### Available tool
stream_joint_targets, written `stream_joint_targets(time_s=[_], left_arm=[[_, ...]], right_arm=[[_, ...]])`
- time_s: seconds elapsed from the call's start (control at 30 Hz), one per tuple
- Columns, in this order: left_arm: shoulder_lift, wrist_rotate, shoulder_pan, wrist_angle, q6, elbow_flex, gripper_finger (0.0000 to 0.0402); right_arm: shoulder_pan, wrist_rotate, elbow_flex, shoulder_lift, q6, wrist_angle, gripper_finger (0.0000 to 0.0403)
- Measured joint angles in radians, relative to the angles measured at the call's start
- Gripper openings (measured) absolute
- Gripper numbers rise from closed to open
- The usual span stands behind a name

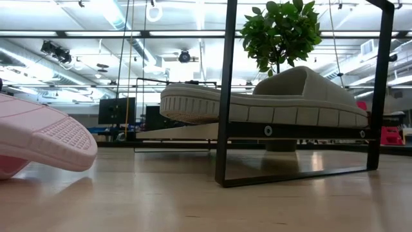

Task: Pick and place slides into the shelf
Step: Put the gray slide on the shelf

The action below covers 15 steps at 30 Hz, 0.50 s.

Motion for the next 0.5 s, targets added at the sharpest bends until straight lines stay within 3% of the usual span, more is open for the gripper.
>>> stream_joint_targets(time_s=[0.23,0.5], left_arm=[[0.0,0.019,0.0,0.1,0.054,0.0,0.0159],[0.054,-0.001,0.012,0.266,0.231,0.001,0.0184]], right_arm=[[0.0,-0.034,-0.015,0.111,0.248,0.549,0.003],[0.051,-0.1,-0.015,0.312,0.393,0.93,0.003]])
